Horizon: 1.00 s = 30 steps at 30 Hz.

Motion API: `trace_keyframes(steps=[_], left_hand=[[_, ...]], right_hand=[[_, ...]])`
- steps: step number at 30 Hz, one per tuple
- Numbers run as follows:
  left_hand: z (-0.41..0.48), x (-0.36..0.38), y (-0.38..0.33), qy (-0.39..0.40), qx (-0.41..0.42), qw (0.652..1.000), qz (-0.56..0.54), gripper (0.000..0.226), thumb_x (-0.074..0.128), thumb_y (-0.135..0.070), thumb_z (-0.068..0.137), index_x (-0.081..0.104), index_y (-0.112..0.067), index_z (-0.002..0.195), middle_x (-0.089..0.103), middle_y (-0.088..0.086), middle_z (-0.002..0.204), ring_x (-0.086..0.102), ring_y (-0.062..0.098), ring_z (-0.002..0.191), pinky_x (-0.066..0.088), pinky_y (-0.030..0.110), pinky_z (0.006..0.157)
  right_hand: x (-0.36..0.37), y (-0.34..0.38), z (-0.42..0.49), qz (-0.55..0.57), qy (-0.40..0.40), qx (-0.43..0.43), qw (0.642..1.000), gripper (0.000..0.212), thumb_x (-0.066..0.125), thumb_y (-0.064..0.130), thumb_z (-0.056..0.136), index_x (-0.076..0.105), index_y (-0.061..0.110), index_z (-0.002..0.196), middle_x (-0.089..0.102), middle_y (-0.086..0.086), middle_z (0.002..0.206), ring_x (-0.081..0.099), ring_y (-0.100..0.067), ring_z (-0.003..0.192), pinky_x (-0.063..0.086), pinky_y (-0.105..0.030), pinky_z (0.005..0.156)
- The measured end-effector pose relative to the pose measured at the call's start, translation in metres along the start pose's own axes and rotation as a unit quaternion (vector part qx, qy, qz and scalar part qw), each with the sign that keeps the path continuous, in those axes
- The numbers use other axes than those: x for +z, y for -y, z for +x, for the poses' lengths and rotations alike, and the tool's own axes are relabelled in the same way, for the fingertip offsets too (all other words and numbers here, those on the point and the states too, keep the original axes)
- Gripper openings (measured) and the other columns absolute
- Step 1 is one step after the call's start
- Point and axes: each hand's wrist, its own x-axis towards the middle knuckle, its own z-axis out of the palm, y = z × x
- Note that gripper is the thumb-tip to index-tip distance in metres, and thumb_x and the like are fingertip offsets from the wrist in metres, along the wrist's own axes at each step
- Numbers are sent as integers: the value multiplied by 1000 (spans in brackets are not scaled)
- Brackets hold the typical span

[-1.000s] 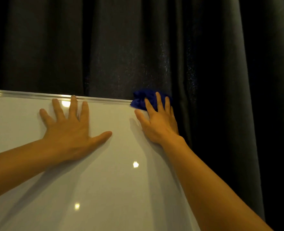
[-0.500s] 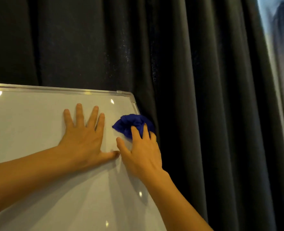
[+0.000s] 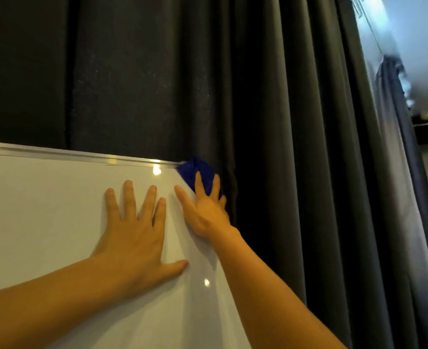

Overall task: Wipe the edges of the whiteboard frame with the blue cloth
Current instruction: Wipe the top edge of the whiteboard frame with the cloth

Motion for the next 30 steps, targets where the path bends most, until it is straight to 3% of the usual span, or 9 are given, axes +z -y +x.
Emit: trace_keyframes(steps=[3, 7, 10, 13, 17, 20, 26, 30], left_hand=[[4, 2, 6, 16, -3, 1000, 15, 125, -7, -99, 52, -36, -13, 137, -27, 19, 159, -35, 58, 134, -15, 75, 104], [11, -2, 7, 44, 10, 999, 26, 134, -8, -100, 49, -20, -14, 151, -24, 18, 161, -28, 59, 137, -14, 77, 105], [12, -2, 1, 53, 30, 998, 28, 134, -10, -99, 48, -18, -16, 153, -21, 19, 162, -24, 57, 139, -10, 77, 106], [9, -1, -1, 52, 48, 997, 36, 129, -9, -100, 51, -19, -21, 153, -21, 20, 162, -22, 57, 140, -7, 77, 108], [0, 4, 0, 49, 96, 993, 37, 128, -11, -99, 50, -18, -24, 153, -21, 23, 161, -21, 59, 140, -8, 78, 108], [-5, 6, -8, 57, 142, 988, 36, 124, -10, -99, 51, -17, -29, 153, -20, 24, 161, -21, 58, 140, -7, 79, 106], [-33, 25, -57, 85, 303, 948, 58, 114, -11, -97, 52, -18, -41, 151, -22, 9, 163, -23, 58, 140, -6, 82, 101], [-42, 35, -73, 72, 340, 936, 57, 109, -6, -99, 56, -17, -44, 150, -19, 11, 164, -21, 59, 140, -6, 81, 102]], right_hand=[[28, -49, -75, -8, -10, 31, 999, 96, 1, 97, 62, -21, 51, 143, -17, 2, 163, 8, -41, 146, 18, -58, 116], [38, -67, -119, -75, -1, 78, 994, 105, -12, 97, 55, -20, 47, 147, -9, -12, 164, -13, -41, 147, -13, -58, 114], [31, -35, -94, -35, -6, 87, 996, 101, -9, 95, 58, -11, 50, 148, -8, -17, 163, -22, -41, 145, -17, -58, 112], [41, -28, -98, -15, -38, 78, 996, 86, -3, 90, 69, -9, 53, 147, -13, -10, 163, -15, -37, 147, -10, -55, 115], [67, -63, -186, -10, -55, 123, 991, 82, -10, 94, 60, -19, 65, 137, -10, 0, 164, -8, -29, 148, -2, -52, 117], [81, -80, -246, 13, -36, 178, 983, 64, -4, 97, 60, -26, 77, 116, -18, 7, 163, -17, -24, 148, -3, -51, 118], [108, -74, -292, -3, -37, 159, 987, 68, 8, 92, 73, -18, 70, 132, -32, 18, 156, -39, -12, 139, -17, -44, 113], [126, -86, -329, -7, -22, 199, 980, 67, 8, 93, 74, -23, 71, 129, -45, 36, 138, -51, 1, 125, -22, -40, 109]])
